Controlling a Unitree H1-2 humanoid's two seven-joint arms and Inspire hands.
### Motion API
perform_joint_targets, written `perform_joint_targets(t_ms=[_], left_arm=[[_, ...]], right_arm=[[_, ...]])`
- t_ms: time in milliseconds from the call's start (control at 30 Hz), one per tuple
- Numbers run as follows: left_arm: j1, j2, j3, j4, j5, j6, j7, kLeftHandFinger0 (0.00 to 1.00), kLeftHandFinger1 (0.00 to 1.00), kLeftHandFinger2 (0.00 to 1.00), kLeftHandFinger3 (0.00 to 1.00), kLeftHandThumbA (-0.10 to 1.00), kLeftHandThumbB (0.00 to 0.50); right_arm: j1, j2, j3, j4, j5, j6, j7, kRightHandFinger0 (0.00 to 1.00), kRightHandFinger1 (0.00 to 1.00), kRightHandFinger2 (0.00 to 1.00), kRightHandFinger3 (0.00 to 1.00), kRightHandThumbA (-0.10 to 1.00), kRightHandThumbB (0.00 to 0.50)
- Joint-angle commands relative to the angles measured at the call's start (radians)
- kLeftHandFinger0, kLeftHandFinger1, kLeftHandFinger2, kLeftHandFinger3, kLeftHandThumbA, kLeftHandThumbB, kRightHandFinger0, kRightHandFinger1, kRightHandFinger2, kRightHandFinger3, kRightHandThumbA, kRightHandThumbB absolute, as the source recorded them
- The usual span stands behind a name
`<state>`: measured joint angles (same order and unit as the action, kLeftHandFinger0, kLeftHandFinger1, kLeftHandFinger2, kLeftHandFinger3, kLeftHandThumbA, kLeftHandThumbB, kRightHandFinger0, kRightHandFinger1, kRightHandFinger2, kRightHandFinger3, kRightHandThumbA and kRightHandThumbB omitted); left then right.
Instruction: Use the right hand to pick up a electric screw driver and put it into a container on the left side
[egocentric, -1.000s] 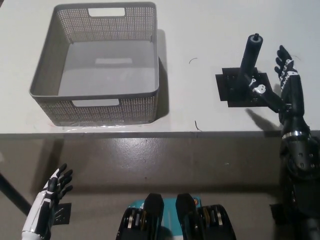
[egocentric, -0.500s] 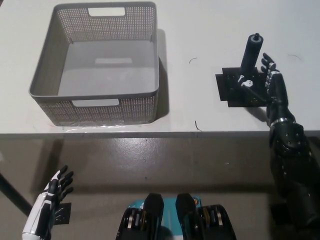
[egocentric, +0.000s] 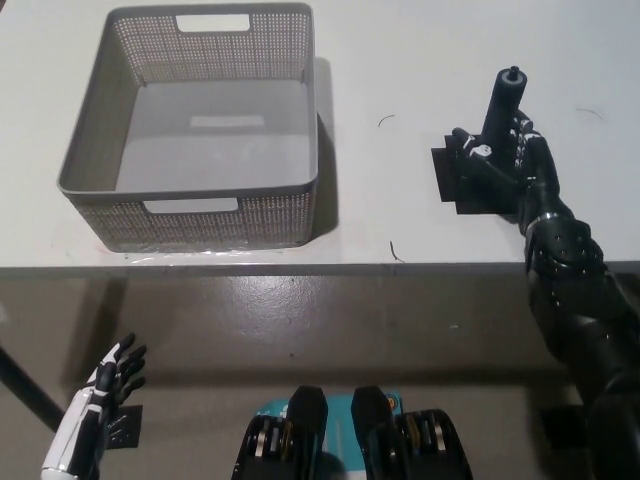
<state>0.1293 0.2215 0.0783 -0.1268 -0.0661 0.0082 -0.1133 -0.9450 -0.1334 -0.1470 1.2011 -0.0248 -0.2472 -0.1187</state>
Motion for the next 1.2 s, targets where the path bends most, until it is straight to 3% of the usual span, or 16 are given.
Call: perform_joint_targets(t_ms=[0, 333, 567, 600, 633, 667, 700, 733, 800, 833, 867, 933, 1167], left_arm=[[0.003, 0.020, 0.004, -0.029, -0.001, -0.037, -0.014, 1.00, 1.00, 1.00, 1.00, 1.00, 0.228], [0.004, 0.020, 0.004, -0.030, 0.004, -0.035, -0.015, 1.00, 1.00, 1.00, 1.00, 1.00, 0.270], [-0.003, 0.023, 0.005, -0.014, 0.004, -0.057, -0.018, 1.00, 1.00, 1.00, 1.00, 1.00, 0.270], [-0.001, 0.023, 0.004, -0.016, 0.004, -0.055, -0.018, 1.00, 1.00, 1.00, 1.00, 1.00, 0.271], [0.001, 0.023, 0.004, -0.019, 0.002, -0.054, -0.020, 1.00, 1.00, 1.00, 1.00, 1.00, 0.272], [0.001, 0.024, 0.004, -0.018, 0.001, -0.054, -0.021, 1.00, 1.00, 1.00, 1.00, 1.00, 0.273], [-0.002, 0.025, 0.003, -0.016, 0.002, -0.058, -0.022, 1.00, 1.00, 1.00, 1.00, 1.00, 0.277], [-0.004, 0.025, 0.004, -0.014, 0.003, -0.059, -0.021, 1.00, 1.00, 1.00, 1.00, 1.00, 0.285], [-0.006, 0.024, 0.005, -0.018, 0.003, -0.053, -0.018, 1.00, 1.00, 1.00, 1.00, 1.00, 0.295], [-0.006, 0.025, 0.004, -0.018, 0.003, -0.055, -0.020, 1.00, 1.00, 1.00, 1.00, 1.00, 0.301], [-0.008, 0.025, 0.004, -0.016, 0.003, -0.056, -0.020, 1.00, 1.00, 1.00, 1.00, 1.00, 0.302], [-0.008, 0.026, 0.007, -0.016, 0.001, -0.057, -0.020, 1.00, 1.00, 1.00, 1.00, 1.00, 0.305], [-0.018, 0.030, 0.009, -0.001, 0.001, -0.072, -0.018, 1.00, 1.00, 1.00, 1.00, 1.00, 0.300]], right_arm=[[-0.094, -0.023, -0.003, 0.029, 0.028, -0.059, -0.001, 1.00, 1.00, 1.00, 1.00, 1.00, 0.500], [-0.187, -0.031, -0.020, 0.146, 0.068, -0.053, 0.025, 1.00, 1.00, 1.00, 1.00, 0.97, 0.500], [-0.232, -0.004, 0.003, 0.183, 0.045, -0.026, -0.058, 1.00, 1.00, 1.00, 1.00, 0.84, 0.498], [-0.235, 0.000, 0.015, 0.188, 0.030, -0.013, -0.088, 0.65, 0.57, 0.53, 0.58, 0.79, 0.500], [-0.243, 0.007, 0.021, 0.197, 0.023, 0.012, -0.135, 0.30, 0.18, 0.11, 0.13, 0.64, 0.457], [-0.248, 0.011, 0.016, 0.203, 0.033, 0.021, -0.158, 0.17, 0.11, 0.11, 0.08, 0.58, 0.464], [-0.256, 0.021, -0.008, 0.206, 0.057, 0.012, -0.190, 0.01, 0.01, 0.10, 0.00, 0.15, 0.358], [-0.261, 0.025, -0.002, 0.208, 0.053, 0.013, -0.201, 0.00, 0.09, 0.28, 0.07, -0.07, 0.286], [-0.263, 0.032, 0.022, 0.209, 0.031, 0.003, -0.207, 0.00, 0.21, 0.51, 0.23, -0.10, 0.216], [-0.262, 0.036, 0.022, 0.208, 0.034, -0.012, -0.199, 0.00, 0.20, 0.54, 0.29, -0.10, 0.183], [-0.261, 0.038, 0.024, 0.208, 0.035, -0.022, -0.196, 0.00, 0.20, 0.59, 0.43, -0.10, 0.162], [-0.258, 0.043, 0.036, 0.207, 0.027, -0.043, -0.199, 0.00, 0.18, 0.57, 0.50, -0.10, 0.149], [-0.265, 0.046, 0.059, 0.202, 0.017, -0.056, -0.217, 0.00, 0.21, 0.60, 0.54, -0.10, 0.169]])
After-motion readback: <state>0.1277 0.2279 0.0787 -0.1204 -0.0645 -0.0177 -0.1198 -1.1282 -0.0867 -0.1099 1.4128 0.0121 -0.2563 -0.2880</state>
